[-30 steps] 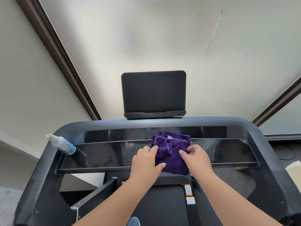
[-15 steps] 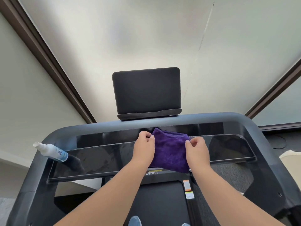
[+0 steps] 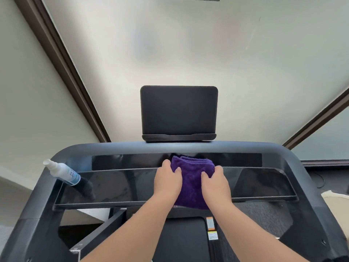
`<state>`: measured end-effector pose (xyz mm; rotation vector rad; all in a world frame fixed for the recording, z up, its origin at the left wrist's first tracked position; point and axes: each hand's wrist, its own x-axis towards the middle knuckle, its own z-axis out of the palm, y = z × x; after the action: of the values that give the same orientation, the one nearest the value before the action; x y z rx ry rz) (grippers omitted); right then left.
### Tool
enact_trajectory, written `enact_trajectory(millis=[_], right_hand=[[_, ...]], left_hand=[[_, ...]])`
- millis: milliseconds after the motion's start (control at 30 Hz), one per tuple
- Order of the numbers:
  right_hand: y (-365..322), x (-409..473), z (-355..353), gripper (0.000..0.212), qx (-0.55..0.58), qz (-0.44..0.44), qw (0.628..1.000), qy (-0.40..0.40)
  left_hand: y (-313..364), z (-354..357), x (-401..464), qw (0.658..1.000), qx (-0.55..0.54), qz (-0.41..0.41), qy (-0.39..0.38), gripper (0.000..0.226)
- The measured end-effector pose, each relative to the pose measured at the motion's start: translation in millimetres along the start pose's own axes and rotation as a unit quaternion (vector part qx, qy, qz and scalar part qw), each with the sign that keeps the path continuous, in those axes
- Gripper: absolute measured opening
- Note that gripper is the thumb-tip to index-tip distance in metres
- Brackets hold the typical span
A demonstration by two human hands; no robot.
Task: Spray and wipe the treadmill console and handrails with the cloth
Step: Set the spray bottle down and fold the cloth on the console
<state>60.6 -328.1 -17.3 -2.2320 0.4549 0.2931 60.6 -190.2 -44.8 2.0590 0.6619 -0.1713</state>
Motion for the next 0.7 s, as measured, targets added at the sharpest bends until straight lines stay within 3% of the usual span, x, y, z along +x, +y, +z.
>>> enact_trajectory(millis=[100,367,533,700], right_hand=[[-22,-11,32,0.016,0.001,-0.038,0.999,-0.018],[-102,-45,162,0.019,0.060,-0.050,0.985,-0.152],[-118,-52,195,0.018,0.061,-0.053,0.989,-0.124],[-106,-53,195,0.020,0.051,-0.045,0.993,-0.098]], left_hand=[[-21,-41,-5,0.997,0.020,0.031,0.071,0.016],[-96,-175,19,0.980,0.077,-0.045,0.178,0.022],[-112,-179,21,0.982,0.072,-0.038,0.169,0.023],[-122,-160,16,0.980,0.112,-0.008,0.164,0.059]])
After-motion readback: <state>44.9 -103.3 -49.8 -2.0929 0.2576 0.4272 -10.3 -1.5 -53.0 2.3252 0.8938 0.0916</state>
